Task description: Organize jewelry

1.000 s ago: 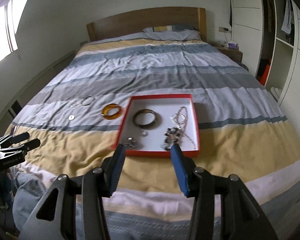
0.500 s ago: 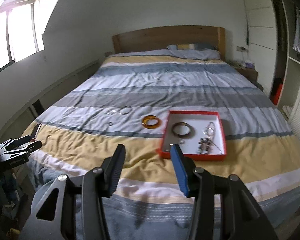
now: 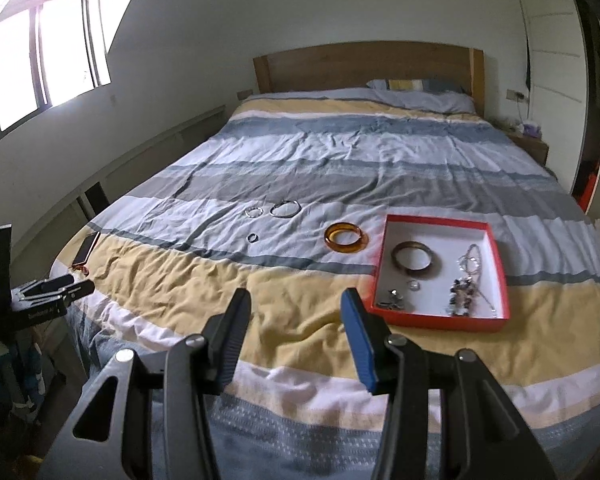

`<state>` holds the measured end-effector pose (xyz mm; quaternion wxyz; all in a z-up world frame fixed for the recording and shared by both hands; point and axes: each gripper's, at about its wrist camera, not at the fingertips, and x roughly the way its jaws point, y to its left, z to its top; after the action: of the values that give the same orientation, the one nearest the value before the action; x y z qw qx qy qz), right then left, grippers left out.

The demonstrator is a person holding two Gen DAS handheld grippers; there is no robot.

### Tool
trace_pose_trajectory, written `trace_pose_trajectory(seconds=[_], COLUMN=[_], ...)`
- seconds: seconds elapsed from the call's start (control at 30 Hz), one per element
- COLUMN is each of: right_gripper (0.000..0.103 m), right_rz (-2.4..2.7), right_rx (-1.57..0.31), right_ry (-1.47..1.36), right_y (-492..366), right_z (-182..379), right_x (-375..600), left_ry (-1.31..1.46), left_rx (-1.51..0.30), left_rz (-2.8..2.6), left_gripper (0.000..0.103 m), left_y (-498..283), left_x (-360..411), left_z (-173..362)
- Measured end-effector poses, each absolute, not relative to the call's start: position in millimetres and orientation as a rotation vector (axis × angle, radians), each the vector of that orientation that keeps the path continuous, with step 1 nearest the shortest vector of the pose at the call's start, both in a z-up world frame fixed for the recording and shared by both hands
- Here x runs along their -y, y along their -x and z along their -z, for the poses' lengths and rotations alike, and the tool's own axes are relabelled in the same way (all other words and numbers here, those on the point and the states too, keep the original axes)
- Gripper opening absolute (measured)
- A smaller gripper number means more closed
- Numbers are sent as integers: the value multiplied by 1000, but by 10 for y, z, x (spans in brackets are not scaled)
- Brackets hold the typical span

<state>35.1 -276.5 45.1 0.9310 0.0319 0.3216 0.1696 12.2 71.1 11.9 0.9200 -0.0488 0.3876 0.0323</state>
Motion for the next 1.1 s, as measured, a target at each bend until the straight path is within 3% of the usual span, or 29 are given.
trace_pose_trajectory(seconds=[0.2,0.6,1.1], right_gripper=[45,45,45], right_rz=[-344,-355,-375], right_rx=[-716,-818,-852], right_ry=[-81,-99,-128], right_y=[-777,-1533,-2165], right_z=[-155,428,764], right_x=[2655,2448,2279], left_ry=[136,108,55], left_rx=[-849,-949,-946], left_rz=[-42,62,151], left_gripper=[73,62,55], left_y=[-436,-1249,-2088], left_x=[-790,-545,-289], left_z=[175,662,873])
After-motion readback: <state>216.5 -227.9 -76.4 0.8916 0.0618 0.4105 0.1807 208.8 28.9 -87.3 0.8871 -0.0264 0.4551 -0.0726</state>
